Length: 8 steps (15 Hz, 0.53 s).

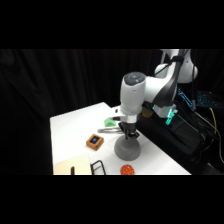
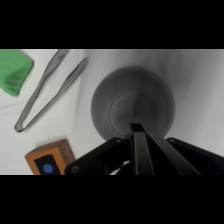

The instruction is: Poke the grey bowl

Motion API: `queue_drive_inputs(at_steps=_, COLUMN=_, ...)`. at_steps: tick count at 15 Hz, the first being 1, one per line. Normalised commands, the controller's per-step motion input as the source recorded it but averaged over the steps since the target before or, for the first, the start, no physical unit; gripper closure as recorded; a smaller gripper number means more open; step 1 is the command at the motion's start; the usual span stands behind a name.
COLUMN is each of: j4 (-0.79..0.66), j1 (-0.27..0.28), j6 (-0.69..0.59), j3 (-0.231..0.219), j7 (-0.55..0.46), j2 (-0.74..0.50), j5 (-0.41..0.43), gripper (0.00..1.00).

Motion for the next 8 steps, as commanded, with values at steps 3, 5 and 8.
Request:
queue_drive_inputs(at_steps=3, j4=-0.03, j1=0.025, j6=-0.12, j3=-0.016, j7=0.12, j2=-0.22, j5=-0.165, gripper=0.99)
queue_drive_inputs(at_steps=5, j4=-0.05, j1=0.003, j6=-0.08, j3=-0.004, j7=0.11, j2=-0.21, j5=-0.144, gripper=0.99)
queue_drive_inputs(at_steps=8, j4=-0.04, j1=-0.013, j6=-0.08, j3=0.000, j7=0.12, j2=-0.19, j5=-0.124, gripper=0.73)
